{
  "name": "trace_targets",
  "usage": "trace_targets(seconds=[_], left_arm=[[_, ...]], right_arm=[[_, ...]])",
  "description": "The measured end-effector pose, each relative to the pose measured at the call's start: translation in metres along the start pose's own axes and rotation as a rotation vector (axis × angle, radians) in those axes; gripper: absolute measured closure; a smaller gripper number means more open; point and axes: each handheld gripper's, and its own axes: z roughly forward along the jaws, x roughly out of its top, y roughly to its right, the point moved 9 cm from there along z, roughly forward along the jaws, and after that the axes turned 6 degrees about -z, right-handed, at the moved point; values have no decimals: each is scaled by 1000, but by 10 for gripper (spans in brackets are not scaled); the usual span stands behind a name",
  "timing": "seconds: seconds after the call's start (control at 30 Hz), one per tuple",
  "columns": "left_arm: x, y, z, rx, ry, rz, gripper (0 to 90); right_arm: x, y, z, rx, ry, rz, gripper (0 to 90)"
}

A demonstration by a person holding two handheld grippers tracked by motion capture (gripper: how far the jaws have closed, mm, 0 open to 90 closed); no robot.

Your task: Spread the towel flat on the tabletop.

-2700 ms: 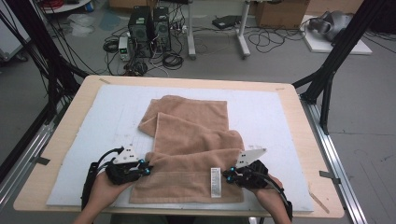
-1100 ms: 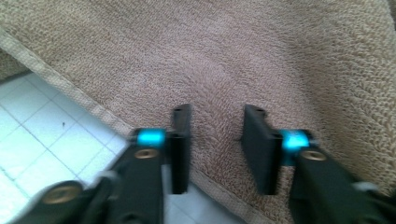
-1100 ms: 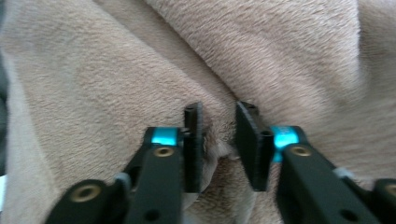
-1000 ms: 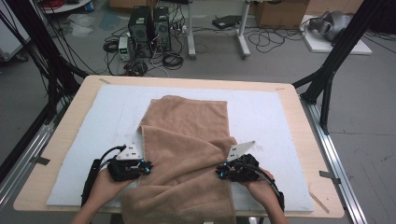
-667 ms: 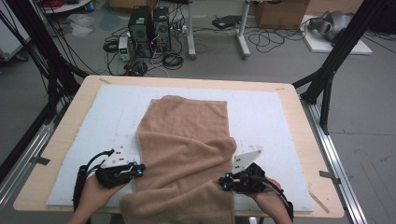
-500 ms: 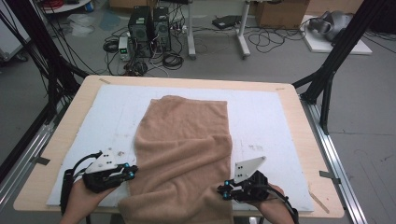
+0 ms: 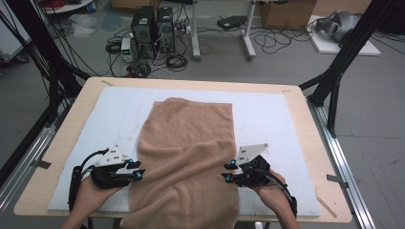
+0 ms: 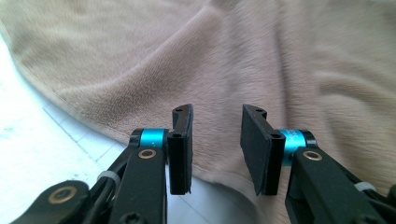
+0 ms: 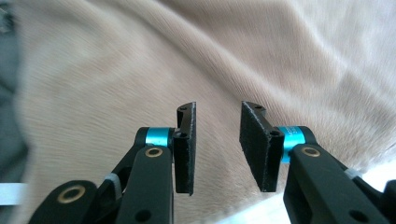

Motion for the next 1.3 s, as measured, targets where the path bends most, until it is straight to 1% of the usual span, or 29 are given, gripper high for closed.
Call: trace_targets(seconds=[0.03, 0.07, 0.1, 0.13, 0.2, 0.23, 0.27, 0.3, 0.33, 0.37, 0.4, 0.43, 0.47, 0.53, 0.6, 0.7, 0.8, 0.87, 0.9, 0.93, 0.97, 1.0, 1.03, 1.07, 1.1, 1.13, 1.2, 1.27, 1.3], left_arm=[[-2, -1, 6, -2, -15, -7, 642], [-5, -2, 10, -2, -38, -5, 640], [-7, -1, 14, -7, -52, -1, 635], [-10, -1, 17, -10, -66, 6, 634], [-17, 1, 23, -12, -103, 22, 641], [-18, 1, 24, -7, -85, 25, 652], [-18, 1, 23, -4, -74, 17, 674], [-18, 0, 22, -11, -66, 8, 711], [-19, 0, 22, -6, -58, 2, 797], [-19, 0, 21, -10, -60, 0, 821], [-19, 1, 20, -9, -56, 4, 849], [-19, 2, 19, -5, -57, 17, 863], [-19, 4, 17, -10, -55, 20, 883], [-18, 7, 13, -13, -43, 21, 891], [-18, 9, 7, -22, -25, 17, 895], [-21, 11, -3, -20, -12, 15, 895], [-21, 11, -12, -21, 2, 12, 894], [-18, 11, -16, -20, 17, 11, 886], [-17, 12, -16, -21, 17, 11, 863], [-15, 13, -14, -32, 19, 10, 828], [-14, 15, -13, -44, 15, 18, 775], [-13, 18, -10, -56, 14, 28, 749], [-12, 21, -7, -62, 10, 37, 722], [-12, 23, -4, -62, 2, 41, 691], [-12, 24, -1, -62, -9, 46, 658], [-13, 24, 4, -58, -22, 52, 639], [-16, 22, 11, -52, -46, 50, 615], [-19, 20, 15, -61, -66, 44, 615], [-21, 20, 17, -69, -70, 36, 625]], right_arm=[[-4, 2, 7, 2, -13, 8, 642], [-9, 4, 12, -3, -27, 22, 638], [-12, 5, 17, 9, -33, 35, 634], [-15, 5, 21, 17, -33, 40, 634], [-24, 3, 28, 28, -67, 38, 659], [-28, 1, 32, 41, -87, 39, 674], [-29, -1, 32, 38, -66, 46, 699], [-30, -1, 32, 40, -53, 52, 765], [-30, -3, 30, 59, -44, 58, 835], [-30, -4, 29, 64, -42, 46, 855], [-30, -6, 29, 65, -48, 37, 861], [-30, -9, 28, 78, -56, 33, 865], [-28, -12, 27, 91, -55, 16, 866], [-25, -20, 23, 110, -49, 5, 867], [-22, -29, 17, 124, -33, -5, 867], [-20, -42, 6, 137, -12, -16, 867], [-15, -59, -7, 181, 21, -33, 863], [-9, -67, -15, 204, 46, -48, 849], [-5, -67, -21, 189, 67, -60, 818], [-2, -66, -25, 180, 78, -59, 805], [3, -61, -29, 153, 95, -66, 755], [5, -57, -31, 121, 89, -62, 738], [6, -50, -32, 95, 69, -65, 719], [6, -44, -31, 74, 60, -64, 677], [5, -38, -28, 49, 57, -54, 669], [2, -33, -23, 53, 46, -41, 661], [-7, -25, -10, 47, 21, -15, 629], [-16, -20, 4, 38, -8, 7, 613], [-19, -19, 8, 33, -16, 13, 613]])
